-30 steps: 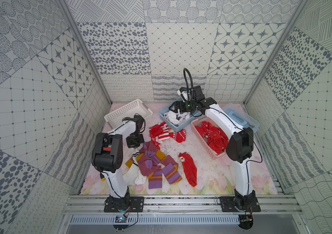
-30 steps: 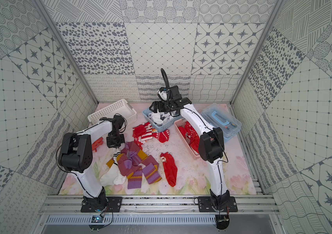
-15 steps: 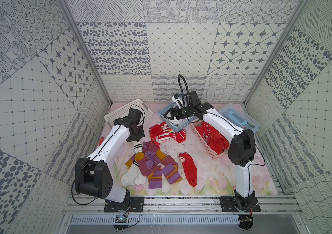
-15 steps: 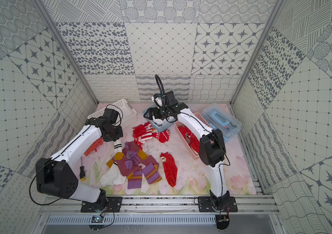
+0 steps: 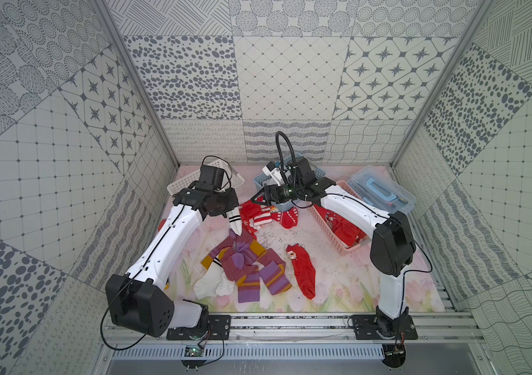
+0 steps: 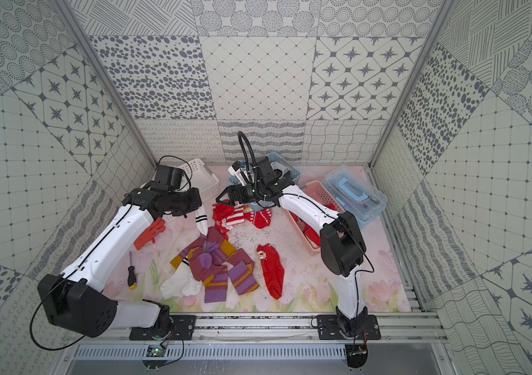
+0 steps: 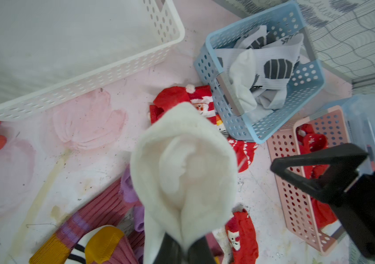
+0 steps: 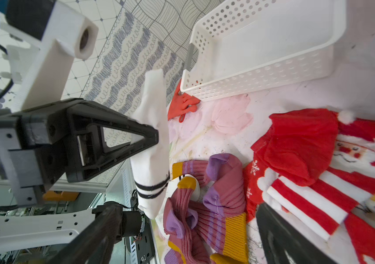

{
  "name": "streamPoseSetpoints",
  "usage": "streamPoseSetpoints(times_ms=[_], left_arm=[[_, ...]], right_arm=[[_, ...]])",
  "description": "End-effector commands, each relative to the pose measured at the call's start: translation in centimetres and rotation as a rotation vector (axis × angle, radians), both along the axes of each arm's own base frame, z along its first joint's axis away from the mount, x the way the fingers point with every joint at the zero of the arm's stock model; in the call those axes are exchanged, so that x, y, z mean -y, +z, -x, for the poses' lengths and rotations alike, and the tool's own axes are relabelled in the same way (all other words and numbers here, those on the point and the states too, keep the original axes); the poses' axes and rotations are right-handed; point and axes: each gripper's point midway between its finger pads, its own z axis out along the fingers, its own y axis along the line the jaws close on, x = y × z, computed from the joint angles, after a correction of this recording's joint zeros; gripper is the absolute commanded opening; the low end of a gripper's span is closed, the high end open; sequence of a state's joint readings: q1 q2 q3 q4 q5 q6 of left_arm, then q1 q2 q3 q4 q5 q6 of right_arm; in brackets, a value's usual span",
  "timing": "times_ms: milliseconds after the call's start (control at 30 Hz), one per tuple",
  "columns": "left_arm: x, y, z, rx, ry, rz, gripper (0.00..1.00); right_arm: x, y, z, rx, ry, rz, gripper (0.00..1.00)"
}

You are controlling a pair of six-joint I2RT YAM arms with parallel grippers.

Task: Sort the socks into the basket by color
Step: Pick up the sock from the center of the board, then place the sock in the bin.

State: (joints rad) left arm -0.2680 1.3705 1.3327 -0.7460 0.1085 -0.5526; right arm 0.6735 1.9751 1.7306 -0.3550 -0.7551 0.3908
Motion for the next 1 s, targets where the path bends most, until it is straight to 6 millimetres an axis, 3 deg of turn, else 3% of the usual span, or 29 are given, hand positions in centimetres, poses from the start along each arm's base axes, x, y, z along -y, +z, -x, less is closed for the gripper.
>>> streamPoseSetpoints(times_ms=[0,267,367,533,600,667,800,933,967], left_arm=[[3.3,3.5,-1.3,0.083,-0.042,0.179,0.00],[5.0,5.7,-1.8,0.130,-0.066,0.273,0.00],[5.4,6.3,-1.8,0.136,-0.079,0.292,0.00],[5.6,5.8,-1.4,0.116,-0.091,0.296,0.00],[5.6,5.2,-1.3,0.097,-0.093,0.291,0.00],[5.6,4.8,-1.2,0.085,-0.090,0.287,0.08],[5.1,4.6,-1.0,0.086,-0.076,0.265,0.45],[4.4,4.3,-0.7,0.080,-0.061,0.225,0.69],[4.1,4.2,-0.5,0.074,-0.057,0.211,0.70]], right_arm=[[-1.6,3.2,1.9,0.069,0.085,-0.100,0.97],[-3.0,2.1,2.7,0.069,0.098,-0.085,0.90],[-3.1,2.2,2.4,0.076,0.092,-0.087,0.65],[-2.9,2.7,2.1,0.092,0.075,-0.085,0.07],[-2.7,2.8,1.9,0.092,0.067,-0.078,0.00],[-2.4,2.9,1.5,0.095,0.054,-0.075,0.00],[-1.3,3.3,0.3,0.102,0.017,-0.066,0.00],[0.6,2.9,-2.4,0.094,-0.073,-0.032,0.00],[1.3,2.7,-3.4,0.093,-0.105,-0.019,0.00]])
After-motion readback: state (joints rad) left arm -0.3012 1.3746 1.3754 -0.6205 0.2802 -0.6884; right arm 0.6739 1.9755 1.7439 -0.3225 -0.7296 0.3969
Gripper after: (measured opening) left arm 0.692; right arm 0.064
